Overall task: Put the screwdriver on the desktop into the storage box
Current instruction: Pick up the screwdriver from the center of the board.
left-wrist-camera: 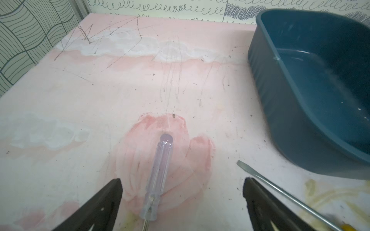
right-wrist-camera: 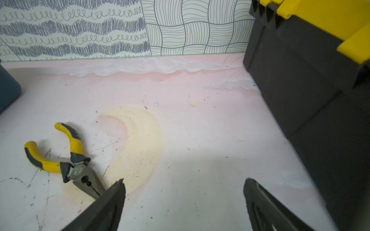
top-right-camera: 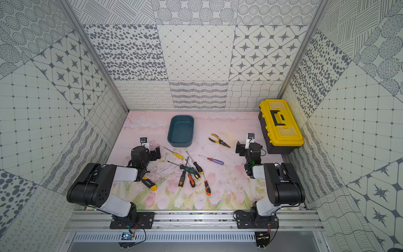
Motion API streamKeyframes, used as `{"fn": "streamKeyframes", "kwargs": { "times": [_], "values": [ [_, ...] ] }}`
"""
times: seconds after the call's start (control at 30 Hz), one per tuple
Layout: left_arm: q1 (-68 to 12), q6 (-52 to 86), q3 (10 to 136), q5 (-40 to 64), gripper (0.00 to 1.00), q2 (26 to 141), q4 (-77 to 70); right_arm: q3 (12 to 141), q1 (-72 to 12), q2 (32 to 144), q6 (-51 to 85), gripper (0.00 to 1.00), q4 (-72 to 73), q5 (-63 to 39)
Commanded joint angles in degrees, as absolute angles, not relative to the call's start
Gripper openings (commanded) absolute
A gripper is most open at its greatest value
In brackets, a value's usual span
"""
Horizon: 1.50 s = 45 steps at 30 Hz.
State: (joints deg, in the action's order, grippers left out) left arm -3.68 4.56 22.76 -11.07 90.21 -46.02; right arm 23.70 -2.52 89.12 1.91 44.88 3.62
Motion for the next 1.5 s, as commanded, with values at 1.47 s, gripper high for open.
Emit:
{"fn": "streamKeyframes", "kwargs": {
  "times": [1.47],
  "values": [
    [-0.28, 5.86, 66.52, 2.32, 0.9, 85.6, 40.78, 30.05, -9.23, 53.98, 36.0, 0.89, 1.47, -1.08]
  ]
}}
